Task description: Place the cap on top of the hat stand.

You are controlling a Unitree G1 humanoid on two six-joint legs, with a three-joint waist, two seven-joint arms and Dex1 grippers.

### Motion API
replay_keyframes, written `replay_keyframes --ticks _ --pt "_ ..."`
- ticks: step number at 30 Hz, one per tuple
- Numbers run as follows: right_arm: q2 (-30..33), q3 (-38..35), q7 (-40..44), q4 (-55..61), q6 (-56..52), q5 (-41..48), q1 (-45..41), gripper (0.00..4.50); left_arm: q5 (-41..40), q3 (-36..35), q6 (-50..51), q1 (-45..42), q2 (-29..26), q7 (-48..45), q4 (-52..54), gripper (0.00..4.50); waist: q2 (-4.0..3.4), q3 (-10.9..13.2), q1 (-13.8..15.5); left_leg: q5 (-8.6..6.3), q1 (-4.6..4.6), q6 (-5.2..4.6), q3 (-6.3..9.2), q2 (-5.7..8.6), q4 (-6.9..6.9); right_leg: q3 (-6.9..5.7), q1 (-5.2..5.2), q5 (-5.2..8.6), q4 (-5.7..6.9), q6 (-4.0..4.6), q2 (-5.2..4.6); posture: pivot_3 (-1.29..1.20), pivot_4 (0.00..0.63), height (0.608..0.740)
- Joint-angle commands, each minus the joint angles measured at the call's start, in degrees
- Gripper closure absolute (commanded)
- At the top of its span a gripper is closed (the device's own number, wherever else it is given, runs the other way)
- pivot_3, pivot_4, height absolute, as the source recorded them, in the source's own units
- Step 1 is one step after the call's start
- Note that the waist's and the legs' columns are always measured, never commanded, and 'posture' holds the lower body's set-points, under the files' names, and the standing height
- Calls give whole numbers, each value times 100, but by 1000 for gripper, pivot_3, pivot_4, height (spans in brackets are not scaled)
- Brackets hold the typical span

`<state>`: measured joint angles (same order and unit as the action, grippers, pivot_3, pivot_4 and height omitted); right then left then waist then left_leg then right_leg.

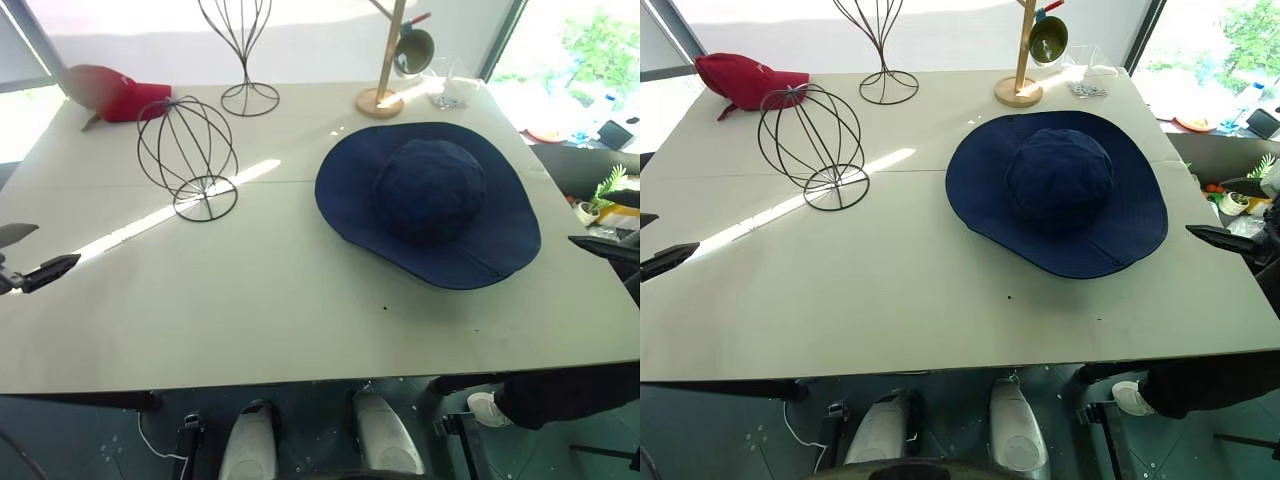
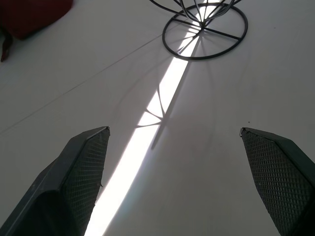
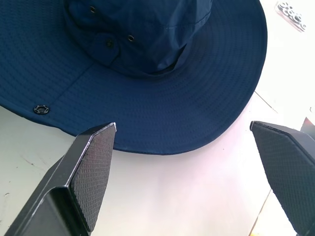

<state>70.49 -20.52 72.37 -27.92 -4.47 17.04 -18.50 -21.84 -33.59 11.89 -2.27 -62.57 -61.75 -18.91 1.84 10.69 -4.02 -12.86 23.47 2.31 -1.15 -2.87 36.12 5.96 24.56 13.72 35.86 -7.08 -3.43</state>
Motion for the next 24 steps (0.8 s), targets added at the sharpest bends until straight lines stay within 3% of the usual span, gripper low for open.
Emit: replay_keyframes --ticks 1,13,19,24 --pt "56 -97 5 -58 140 10 -100 0 -16 -139 -98 -52 -98 -24 61 90 0 0 0 0 0 0 0 0 0 0 0 0 0 0 0 0 150 739" --pt "97 -188 -66 -3 -5 58 11 0 -141 76 322 -505 -206 -179 -36 90 0 0 1 0 -1 0 0 0 3 0 0 1 9 -2 1 0 150 739" --pt "301 -237 -115 527 14 -50 18 0 -1021 358 1471 -964 -352 -765 1384 90 0 0 10 0 -1 0 0 1 7 1 0 3 17 -4 1 0 150 739" --pt "254 -669 -324 2091 -476 18 534 0 -1850 910 2342 -1503 -406 -1152 2501 90 -4 -1 8 0 -4 0 1 1 6 2 0 9 28 -17 5 0 150 739"
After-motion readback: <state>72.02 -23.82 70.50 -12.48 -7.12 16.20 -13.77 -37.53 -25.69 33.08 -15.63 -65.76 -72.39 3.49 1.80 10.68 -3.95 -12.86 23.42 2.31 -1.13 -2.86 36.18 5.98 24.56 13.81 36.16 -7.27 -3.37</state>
